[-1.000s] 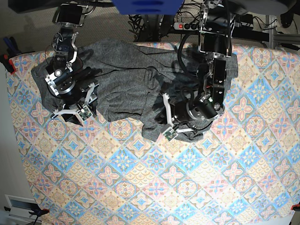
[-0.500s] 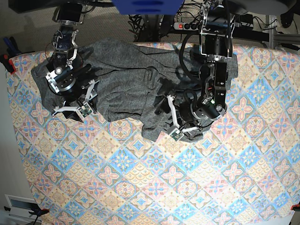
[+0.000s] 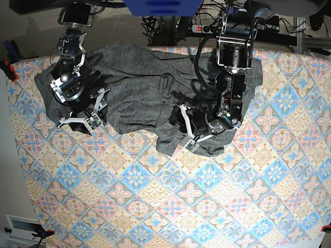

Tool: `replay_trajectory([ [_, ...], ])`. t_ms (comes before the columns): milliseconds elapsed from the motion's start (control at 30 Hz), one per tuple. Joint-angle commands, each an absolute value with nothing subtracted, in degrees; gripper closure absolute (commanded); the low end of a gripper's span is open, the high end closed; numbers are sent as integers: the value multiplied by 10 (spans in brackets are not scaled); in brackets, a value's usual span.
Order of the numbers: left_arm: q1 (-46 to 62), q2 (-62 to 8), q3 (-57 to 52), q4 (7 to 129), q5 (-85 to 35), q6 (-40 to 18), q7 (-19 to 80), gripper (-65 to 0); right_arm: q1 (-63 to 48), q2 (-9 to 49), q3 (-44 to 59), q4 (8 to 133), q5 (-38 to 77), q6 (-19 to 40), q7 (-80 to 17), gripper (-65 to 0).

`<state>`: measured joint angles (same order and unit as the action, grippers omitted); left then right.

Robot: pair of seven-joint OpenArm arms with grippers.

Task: Layout the t-shirt on the table in an organized manner, then fold the t-shirt properly
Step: 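Grasp a bunched fold in the shirt's middle with the left gripper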

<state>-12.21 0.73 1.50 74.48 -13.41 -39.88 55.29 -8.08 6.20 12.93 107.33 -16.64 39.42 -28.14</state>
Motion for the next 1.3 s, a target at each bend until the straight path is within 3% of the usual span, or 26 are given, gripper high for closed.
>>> replay_trajectory([
  [0,-134,9,15,754,-140,-400,544,-220,-73,66,131,1084,-162,391,-268,-296],
  [200,-135,7,15,754,-140,-400,544,-29,-73,66,131,1084,-162,391,-268,-296],
  [500,-135,5,14,766,-148,-400,549,-30,-73,66,131,1084,-162,391,-268,-296],
  [800,-87,3,10,955,-140,-400,596,-29,-73,66,131,1085,-162,391,-268,-296],
  [967,-80,6,5,953,-131,-400,599,-37,-73,66,131,1085,-162,391,-268,-296],
  [1033,-85,7,0,931,-124,-400,600,-75,-73,66,131,1085,-162,391,-268,-296],
  [1167,-98,7,-8,874,-122,-400,592,-272,-73,66,131,1085,-162,391,-268,-296],
  [1267,-96,7,-12,864,-125,-400,567,-365,-74,66,131,1085,-162,391,-268,-296],
])
